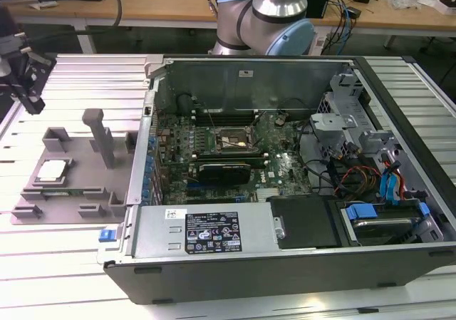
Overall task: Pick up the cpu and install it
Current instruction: 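Reach for the cpu, then pick up the cpu and move it towards the insertion slot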
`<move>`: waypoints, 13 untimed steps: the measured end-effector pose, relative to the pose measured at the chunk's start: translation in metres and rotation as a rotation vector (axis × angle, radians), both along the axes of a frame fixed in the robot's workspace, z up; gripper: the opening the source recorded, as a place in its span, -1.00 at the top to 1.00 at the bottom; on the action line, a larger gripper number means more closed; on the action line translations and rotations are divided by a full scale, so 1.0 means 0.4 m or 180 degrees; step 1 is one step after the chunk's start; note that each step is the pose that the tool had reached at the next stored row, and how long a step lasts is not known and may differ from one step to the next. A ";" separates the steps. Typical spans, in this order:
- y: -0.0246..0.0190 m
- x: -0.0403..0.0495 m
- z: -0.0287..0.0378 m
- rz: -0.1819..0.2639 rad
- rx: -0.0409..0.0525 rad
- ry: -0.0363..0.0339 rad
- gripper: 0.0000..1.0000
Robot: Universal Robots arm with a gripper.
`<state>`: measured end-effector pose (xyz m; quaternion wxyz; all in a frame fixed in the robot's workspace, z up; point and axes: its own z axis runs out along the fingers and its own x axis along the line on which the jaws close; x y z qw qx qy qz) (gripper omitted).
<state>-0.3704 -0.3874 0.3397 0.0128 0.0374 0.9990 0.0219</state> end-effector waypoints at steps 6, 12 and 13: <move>-0.003 0.000 -0.034 0.0000 0.0000 0.0000 0.79; -0.003 0.000 -0.035 0.0000 0.0000 0.0000 0.79; -0.003 0.000 -0.035 0.0000 0.0000 0.0000 0.79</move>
